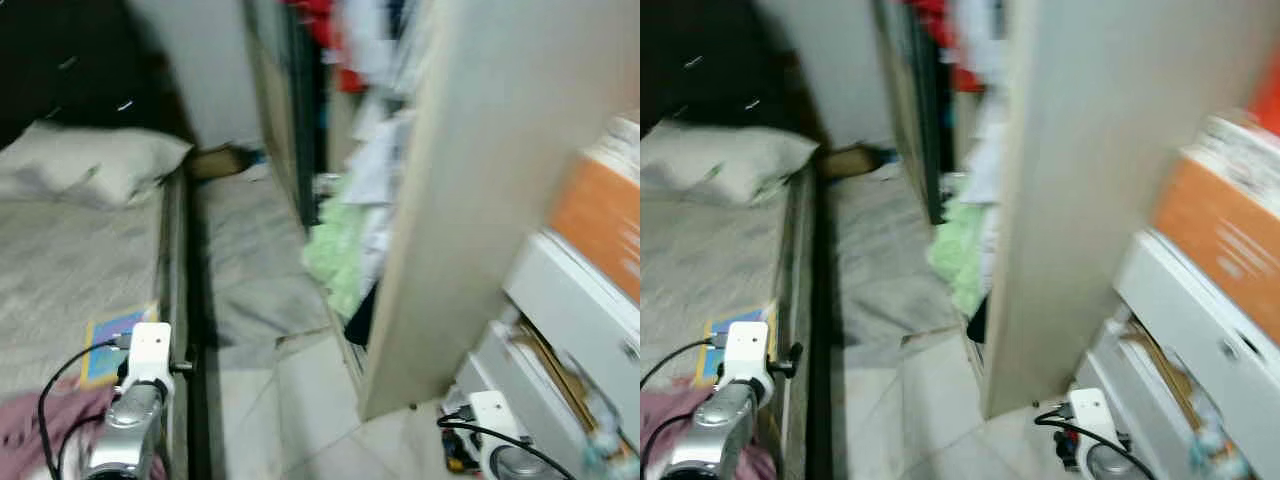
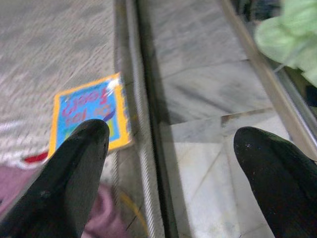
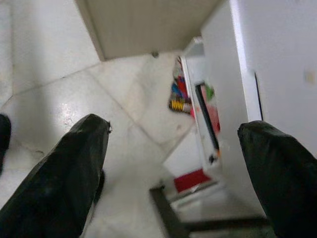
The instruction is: Clean up the room
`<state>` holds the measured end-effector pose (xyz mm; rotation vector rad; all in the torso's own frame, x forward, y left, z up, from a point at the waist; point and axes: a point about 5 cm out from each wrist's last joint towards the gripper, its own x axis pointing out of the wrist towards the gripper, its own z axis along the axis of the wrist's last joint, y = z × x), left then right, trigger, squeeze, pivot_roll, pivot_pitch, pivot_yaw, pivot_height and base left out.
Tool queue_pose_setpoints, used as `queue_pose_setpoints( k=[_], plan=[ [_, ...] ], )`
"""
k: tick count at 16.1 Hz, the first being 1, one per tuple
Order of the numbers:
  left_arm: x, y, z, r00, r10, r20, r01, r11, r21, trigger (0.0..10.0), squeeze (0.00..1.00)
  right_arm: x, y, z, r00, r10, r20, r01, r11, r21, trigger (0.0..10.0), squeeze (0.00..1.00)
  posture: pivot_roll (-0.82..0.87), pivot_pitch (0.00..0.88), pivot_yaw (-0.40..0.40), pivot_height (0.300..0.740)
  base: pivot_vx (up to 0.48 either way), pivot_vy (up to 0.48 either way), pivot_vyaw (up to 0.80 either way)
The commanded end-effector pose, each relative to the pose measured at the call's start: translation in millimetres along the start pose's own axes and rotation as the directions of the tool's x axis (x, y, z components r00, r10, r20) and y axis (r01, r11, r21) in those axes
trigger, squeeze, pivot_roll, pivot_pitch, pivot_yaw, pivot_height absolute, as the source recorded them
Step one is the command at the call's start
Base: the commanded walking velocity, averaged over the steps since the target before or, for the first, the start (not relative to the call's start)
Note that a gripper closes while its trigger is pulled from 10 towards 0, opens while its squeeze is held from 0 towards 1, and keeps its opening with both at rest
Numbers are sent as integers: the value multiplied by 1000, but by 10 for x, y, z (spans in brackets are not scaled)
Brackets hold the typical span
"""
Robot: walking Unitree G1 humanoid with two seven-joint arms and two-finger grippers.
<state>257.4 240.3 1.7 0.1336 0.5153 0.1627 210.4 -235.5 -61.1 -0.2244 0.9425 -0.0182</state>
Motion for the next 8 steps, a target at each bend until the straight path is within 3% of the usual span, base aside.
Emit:
queue_pose_setpoints(
  k=[1, 8],
  plan=[
    [9, 13, 30, 1000, -1, 5, 1, 1000, 8, 10000, 0, 2, 32, -6, 1000, 7, 0, -7, 1000, -19, 10000, 0, 13, 0, 0, 740, 0, 0, 788],
    [10, -31, 34, 1000, -27, -2, 27, 1000, 9, 10000, 0, 8, 73, 18, 1000, 28, 3, -28, 999, -43, 10000, 0, 11, 0, 0, 740, 0, 0, 788]
  ],
)
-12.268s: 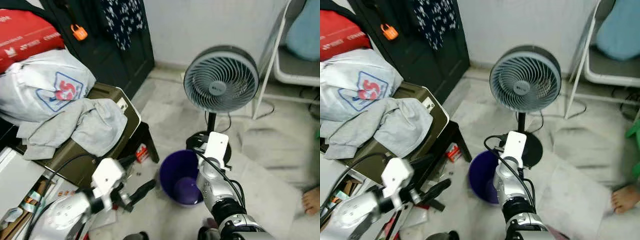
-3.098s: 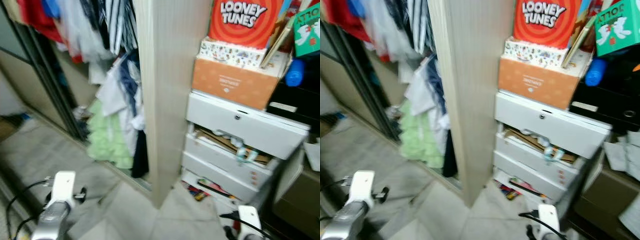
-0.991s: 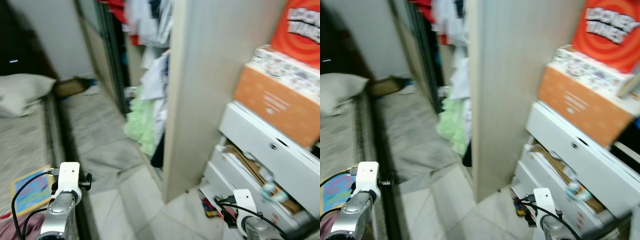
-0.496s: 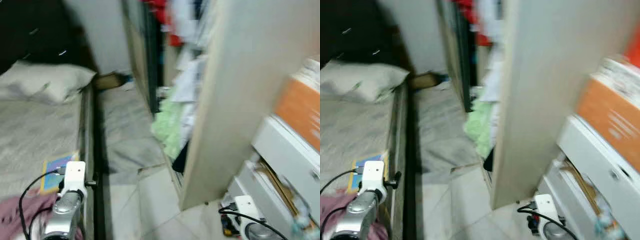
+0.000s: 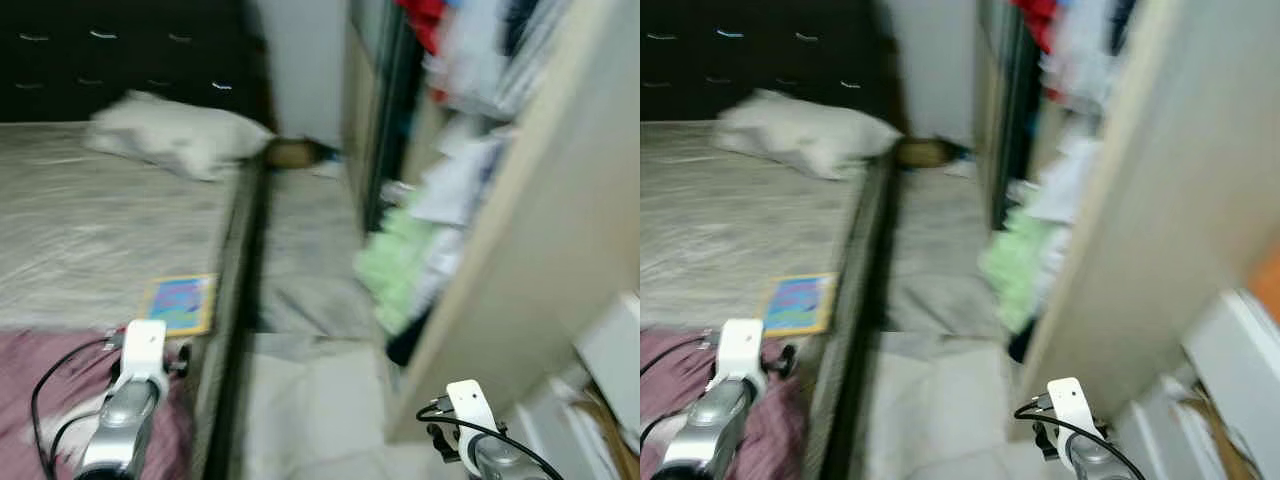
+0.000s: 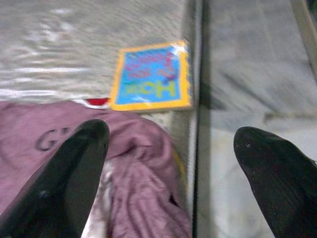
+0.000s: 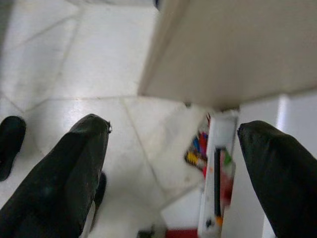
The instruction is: Clean up the room
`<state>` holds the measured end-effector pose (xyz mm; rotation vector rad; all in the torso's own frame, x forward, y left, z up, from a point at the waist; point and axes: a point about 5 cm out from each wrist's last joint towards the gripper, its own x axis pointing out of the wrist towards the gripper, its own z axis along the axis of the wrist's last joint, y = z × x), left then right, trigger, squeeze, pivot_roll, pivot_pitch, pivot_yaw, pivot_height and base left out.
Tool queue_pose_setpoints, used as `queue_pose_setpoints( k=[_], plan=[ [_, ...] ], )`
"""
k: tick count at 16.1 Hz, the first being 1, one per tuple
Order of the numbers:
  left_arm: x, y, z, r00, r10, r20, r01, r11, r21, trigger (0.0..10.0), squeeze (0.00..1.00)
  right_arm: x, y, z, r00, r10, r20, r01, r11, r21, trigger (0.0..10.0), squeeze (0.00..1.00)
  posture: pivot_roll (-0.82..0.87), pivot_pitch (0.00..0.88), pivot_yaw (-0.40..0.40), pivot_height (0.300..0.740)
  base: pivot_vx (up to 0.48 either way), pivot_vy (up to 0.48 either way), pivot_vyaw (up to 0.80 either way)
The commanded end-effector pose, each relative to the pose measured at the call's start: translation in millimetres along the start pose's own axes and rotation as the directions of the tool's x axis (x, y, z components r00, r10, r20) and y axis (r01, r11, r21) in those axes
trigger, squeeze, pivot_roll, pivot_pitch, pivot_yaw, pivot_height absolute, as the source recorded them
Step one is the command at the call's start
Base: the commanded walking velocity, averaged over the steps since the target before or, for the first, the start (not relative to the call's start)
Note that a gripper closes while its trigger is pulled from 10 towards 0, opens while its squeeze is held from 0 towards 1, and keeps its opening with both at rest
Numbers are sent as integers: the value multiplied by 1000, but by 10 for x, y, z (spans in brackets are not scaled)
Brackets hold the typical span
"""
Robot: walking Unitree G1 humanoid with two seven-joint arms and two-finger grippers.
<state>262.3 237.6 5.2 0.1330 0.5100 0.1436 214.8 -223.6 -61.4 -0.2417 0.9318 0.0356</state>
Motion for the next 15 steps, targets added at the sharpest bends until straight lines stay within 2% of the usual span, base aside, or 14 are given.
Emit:
queue_pose_setpoints(
  k=[1, 5, 8, 11, 15],
  plan=[
    [-12, -15, -21, 1000, -14, -9, 14, 1000, 5, 10000, 0, -10, -42, -41, 1000, -9, -12, 9, 1000, -7, 10000, 0, 11, 0, 0, 740, 0, 0, 788],
    [-38, -60, 1, 999, -43, 14, 43, 999, -6, 10000, 0, -9, -42, -37, 1000, -3, -15, 2, 999, -34, 10000, 0, 15, 0, 3, 740, 0, 0, 788],
    [-39, -70, 7, 999, -53, 15, 53, 999, -4, 10000, 0, -5, 25, -44, 999, 39, -28, -42, 991, -129, 10000, 0, 15, 0, 2, 740, 0, 0, 788],
    [-44, -77, 10, 998, -60, 17, 60, 998, -3, 10000, 0, -5, 88, -88, 995, 77, -60, -86, 982, -168, 10000, 0, 15, 0, 2, 740, 0, 0, 792],
    [-44, -88, 17, 998, -63, 19, 63, 998, -2, 10000, 0, 2, 69, -16, 998, 62, -29, -66, 981, -183, 10000, 0, 15, 0, 2, 740, 0, 0, 794]
  ],
)
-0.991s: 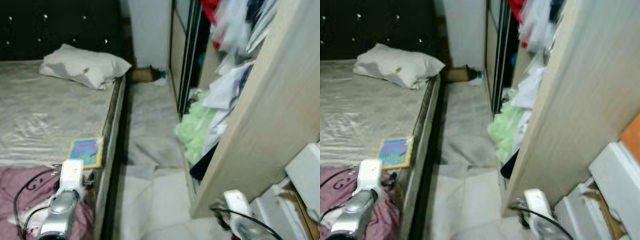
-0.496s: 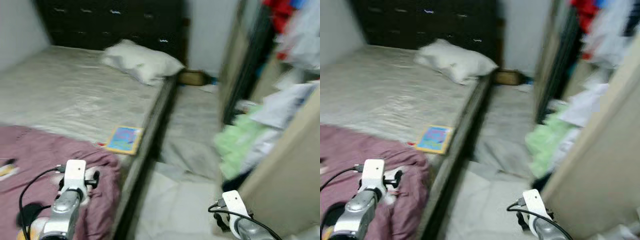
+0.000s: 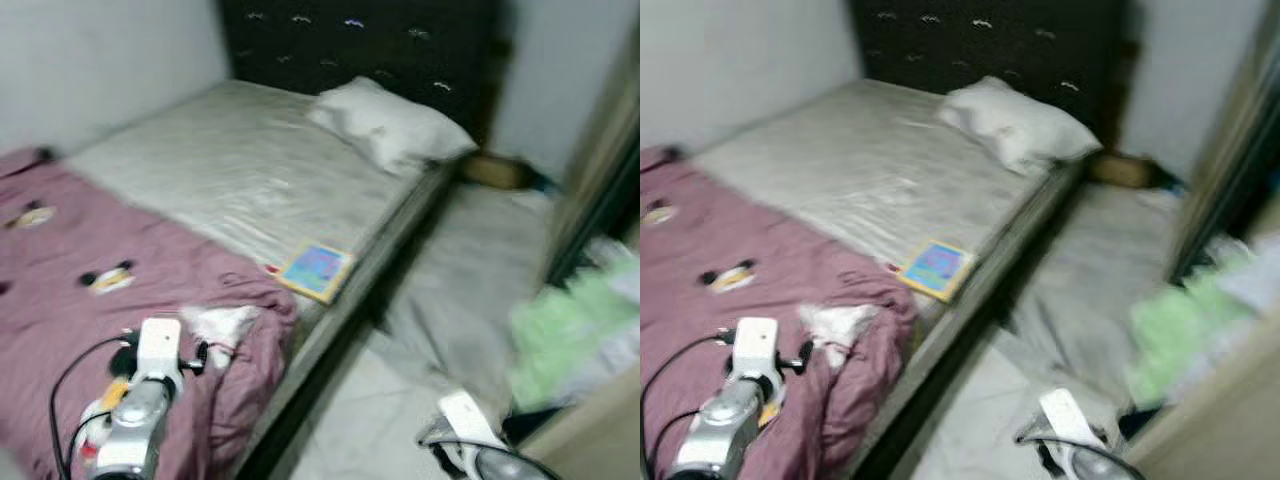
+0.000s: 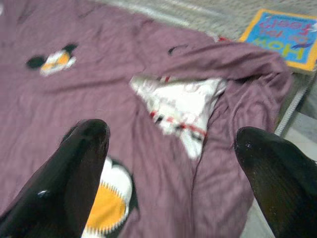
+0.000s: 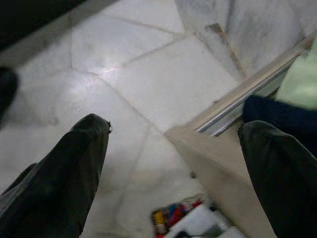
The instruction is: Clean up the room
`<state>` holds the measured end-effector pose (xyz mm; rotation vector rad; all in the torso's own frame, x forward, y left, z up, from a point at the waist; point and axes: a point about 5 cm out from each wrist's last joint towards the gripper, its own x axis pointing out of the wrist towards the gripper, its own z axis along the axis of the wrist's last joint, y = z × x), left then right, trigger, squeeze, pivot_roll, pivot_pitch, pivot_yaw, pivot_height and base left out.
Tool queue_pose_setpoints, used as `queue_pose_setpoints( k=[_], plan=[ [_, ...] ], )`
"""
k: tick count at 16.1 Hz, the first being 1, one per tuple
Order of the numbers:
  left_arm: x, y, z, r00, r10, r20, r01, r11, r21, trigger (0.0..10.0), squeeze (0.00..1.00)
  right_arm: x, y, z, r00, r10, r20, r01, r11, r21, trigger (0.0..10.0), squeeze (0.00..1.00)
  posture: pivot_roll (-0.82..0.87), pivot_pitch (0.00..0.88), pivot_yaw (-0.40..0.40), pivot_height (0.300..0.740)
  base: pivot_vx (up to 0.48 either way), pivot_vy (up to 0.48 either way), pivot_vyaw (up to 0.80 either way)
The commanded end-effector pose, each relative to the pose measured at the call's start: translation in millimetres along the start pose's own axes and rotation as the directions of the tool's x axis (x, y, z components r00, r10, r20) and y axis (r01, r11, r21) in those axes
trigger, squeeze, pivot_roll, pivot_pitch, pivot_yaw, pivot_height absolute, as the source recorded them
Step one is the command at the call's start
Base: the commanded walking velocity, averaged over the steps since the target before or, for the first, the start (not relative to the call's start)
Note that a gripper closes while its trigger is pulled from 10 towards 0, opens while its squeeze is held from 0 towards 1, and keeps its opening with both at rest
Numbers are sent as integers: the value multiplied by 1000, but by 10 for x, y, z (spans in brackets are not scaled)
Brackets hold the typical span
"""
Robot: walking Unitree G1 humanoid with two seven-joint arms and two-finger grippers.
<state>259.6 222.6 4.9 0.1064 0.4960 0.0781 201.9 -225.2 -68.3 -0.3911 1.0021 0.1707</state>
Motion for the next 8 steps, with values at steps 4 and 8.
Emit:
queue_pose_setpoints(
  k=[4, 8],
  plan=[
    [16, 30, 53, 1000, 0, 9, 0, 1000, 6, 10000, 0, 19, -69, 404, 991, -56, 124, 54, 998, 24, 10000, 0, 6, 0, 3, 740, 0, 0, 794],
    [28, 20, 74, 1000, -3, 13, 3, 1000, 7, 10000, 0, 16, -99, 526, 985, -72, 158, 68, 997, 29, 10000, 0, 4, 0, 5, 740, 0, 0, 794]
  ],
)
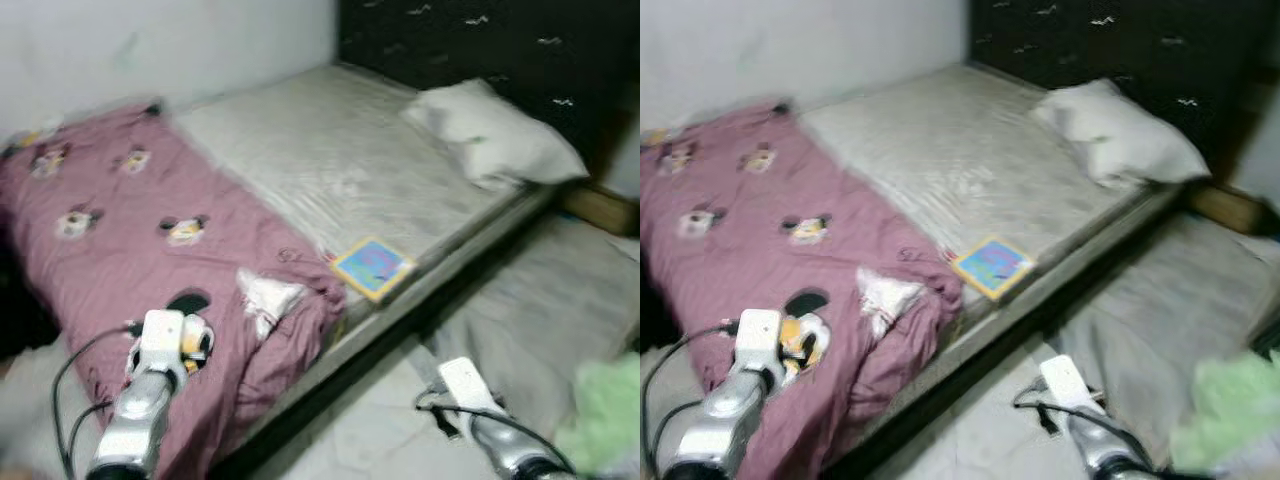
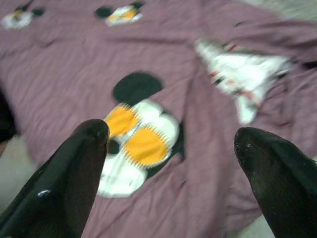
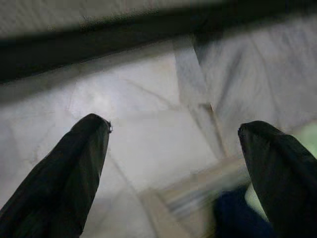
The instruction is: Clean up the room
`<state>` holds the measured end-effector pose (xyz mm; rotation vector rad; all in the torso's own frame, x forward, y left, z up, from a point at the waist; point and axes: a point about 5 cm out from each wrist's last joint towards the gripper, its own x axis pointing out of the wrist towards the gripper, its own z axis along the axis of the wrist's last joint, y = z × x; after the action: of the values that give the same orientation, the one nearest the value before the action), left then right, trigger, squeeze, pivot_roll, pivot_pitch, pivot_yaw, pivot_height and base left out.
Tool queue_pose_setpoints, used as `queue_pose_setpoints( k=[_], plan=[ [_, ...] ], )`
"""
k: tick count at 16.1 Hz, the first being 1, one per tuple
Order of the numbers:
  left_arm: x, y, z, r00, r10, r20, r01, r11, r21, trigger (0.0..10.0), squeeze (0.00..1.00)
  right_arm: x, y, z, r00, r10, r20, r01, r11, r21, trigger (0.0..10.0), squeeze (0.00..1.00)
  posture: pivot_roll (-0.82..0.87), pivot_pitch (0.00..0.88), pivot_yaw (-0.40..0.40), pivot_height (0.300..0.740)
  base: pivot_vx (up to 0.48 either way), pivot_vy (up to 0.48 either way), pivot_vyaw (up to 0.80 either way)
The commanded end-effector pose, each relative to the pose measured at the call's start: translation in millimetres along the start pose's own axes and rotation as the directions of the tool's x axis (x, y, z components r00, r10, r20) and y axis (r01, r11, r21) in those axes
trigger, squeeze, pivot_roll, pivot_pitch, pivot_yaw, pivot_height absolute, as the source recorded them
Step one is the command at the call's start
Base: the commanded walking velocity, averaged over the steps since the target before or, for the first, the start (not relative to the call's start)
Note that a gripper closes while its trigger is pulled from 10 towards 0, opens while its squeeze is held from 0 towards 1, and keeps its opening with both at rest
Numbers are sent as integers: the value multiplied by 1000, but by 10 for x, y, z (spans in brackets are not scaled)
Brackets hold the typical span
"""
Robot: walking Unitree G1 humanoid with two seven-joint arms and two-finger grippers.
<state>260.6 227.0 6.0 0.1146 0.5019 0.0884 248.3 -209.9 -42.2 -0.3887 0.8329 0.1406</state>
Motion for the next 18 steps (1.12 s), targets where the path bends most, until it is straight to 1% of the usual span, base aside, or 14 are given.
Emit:
queue_pose_setpoints(
  k=[1, 2, 4, 6, 7, 8, 9, 10, 11, 13, 15, 16, 17, 18],
  plan=[
    [22, -26, 70, 1000, -16, 20, 16, 1000, 3, 10000, 0, -21, -99, -36, 999, -45, 22, 45, 999, 29, 10000, 0, 4, 0, 5, 740, 0, 0, 794],
    [22, -27, 72, 1000, -16, 21, 16, 1000, 4, 10000, 0, -44, -141, -98, 997, -68, 37, 66, 997, 35, 10000, 0, 2, 0, 7, 740, 0, 0, 794],
    [20, -29, 84, 999, -16, 29, 15, 1000, 4, 10000, 0, -68, -216, -124, 992, -106, 66, 102, 992, 70, 10000, 0, 2, 0, 7, 740, 0, 0, 794],
    [16, -36, 132, 999, -18, 51, 18, 1000, 7, 10000, 0, -95, -391, 17, 974, -159, 160, 141, 983, 121, 10000, 0, 8, 0, 5, 740, 0, 0, 794],
    [7, -47, 182, 996, -23, 82, 21, 1000, 20, 10000, 0, -122, -547, 231, 948, -192, 255, 155, 975, 159, 10000, 0, 6, 0, 5, 740, 0, 0, 794],
    [-7, -102, 282, 989, -55, 139, 48, 997, 53, 10000, 0, -181, -712, 499, 899, -229, 373, 167, 967, 190, 10000, 0, -2, 0, 6, 740, 0, 0, 788],
    [-28, -197, 409, 972, -101, 212, 89, 994, 64, 10000, 0, -233, -711, 723, 850, -235, 472, 132, 962, 241, 10000, 0, -12, 0, 6, 740, 0, 0, 788],
    [-39, -238, 461, 963, -121, 242, 107, 992, 68, 10000, 0, -260, -687, 809, 827, -231, 513, 113, 962, 250, 10000, 0, -12, 0, 6, 740, 0, 0, 788],
    [-79, -331, 573, 937, -157, 313, 139, 987, 79, 10000, 0, -331, -552, 1005, 776, -213, 594, 35, 954, 297, 10000, 0, -18, 0, 6, 740, 0, 0, 788],
    [-126, -417, 622, 914, -192, 356, 191, 981, 39, 10000, 0, -408, -338, 1153, 735, -164, 658, -69, 947, 313, 10000, 0, -17, 0, 8, 740, 0, 0, 772],
    [-204, -453, 670, 889, -208, 407, 215, 976, 29, 10000, 0, -488, -63, 1224, 710, -92, 698, -180, 934, 307, 10000, 0, -10, 0, 7, 740, 0, 0, 756],
    [-227, -455, 684, 883, -206, 421, 215, 976, 27, 10000, 0, -509, 8, 1228, 709, -71, 702, -206, 931, 303, 10000, 0, -7, 0, 6, 740, 0, 0, 756],
    [-243, -453, 682, 887, -191, 421, 203, 979, 15, 10000, 0, -542, 95, 1223, 711, -36, 703, -247, 923, 296, 10000, 0, -10, 0, 4, 740, 0, 0, 519],
    [-255, -453, 673, 889, -187, 417, 196, 980, 21, 10000, 0, -589, 146, 1207, 710, -16, 704, -248, 930, 271, 10000, 0, -13, 0, 1, 740, 0, 0, 0]
  ],
)
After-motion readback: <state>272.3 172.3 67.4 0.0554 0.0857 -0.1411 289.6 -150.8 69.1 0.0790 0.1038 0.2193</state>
